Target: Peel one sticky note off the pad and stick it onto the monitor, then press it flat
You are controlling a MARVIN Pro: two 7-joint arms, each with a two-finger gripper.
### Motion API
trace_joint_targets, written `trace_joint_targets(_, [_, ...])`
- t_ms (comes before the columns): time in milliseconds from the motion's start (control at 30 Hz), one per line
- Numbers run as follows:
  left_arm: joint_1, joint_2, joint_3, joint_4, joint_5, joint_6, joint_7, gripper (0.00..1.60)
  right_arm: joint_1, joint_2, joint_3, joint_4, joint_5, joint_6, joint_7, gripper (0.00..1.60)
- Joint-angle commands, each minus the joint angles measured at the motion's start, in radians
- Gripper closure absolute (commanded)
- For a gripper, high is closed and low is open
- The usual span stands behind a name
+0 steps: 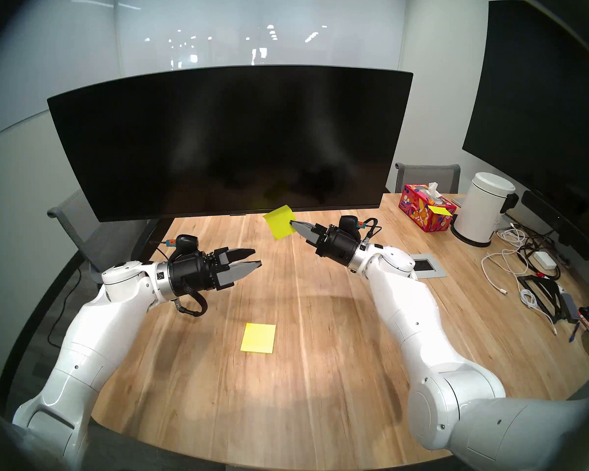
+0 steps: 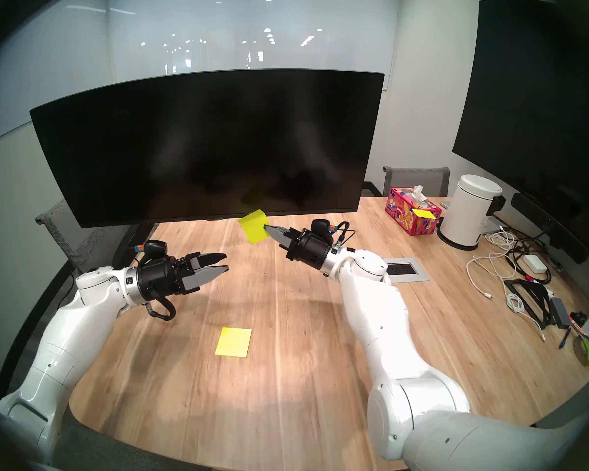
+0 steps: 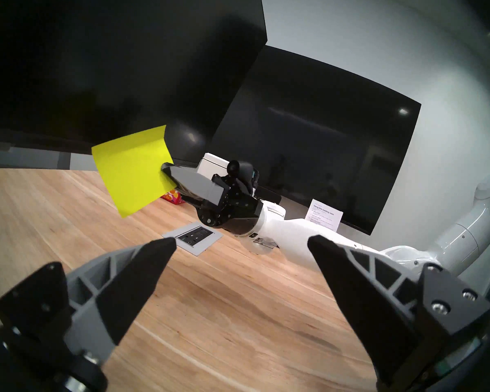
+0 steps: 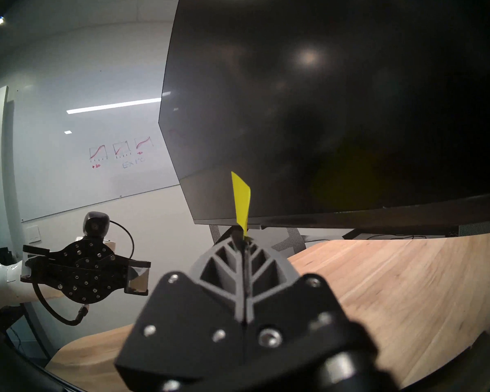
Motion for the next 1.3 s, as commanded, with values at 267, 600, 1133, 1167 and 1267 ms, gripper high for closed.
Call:
trace_joint_targets(267, [0.088,-0.040,-0.085,-0.103,-0.056,-0.021,0.072,0.00,0.115,-0.007,0.022,0.053,0.012,-0.028,-0.010,1.60])
trace_joint_targets(600, [0.152,-0.081,-0.116,-0.155,-0.064,-0.054,0.142,0.00,0.140,-0.022,0.050,0.114,0.027,-0.041,0.003,1.60])
trace_joint_targets(1133, [0.252,-0.144,-0.133,-0.255,-0.066,-0.128,0.218,0.00,0.152,-0.056,0.121,0.175,0.087,-0.010,0.023,1.60])
trace_joint_targets(1167, [0.255,-0.147,-0.131,-0.255,-0.068,-0.128,0.222,0.00,0.147,-0.061,0.125,0.169,0.086,0.005,0.016,1.60])
trace_joint_targets(1267, [0.257,-0.152,-0.129,-0.256,-0.071,-0.129,0.227,0.00,0.140,-0.067,0.129,0.164,0.082,0.027,-0.002,1.60])
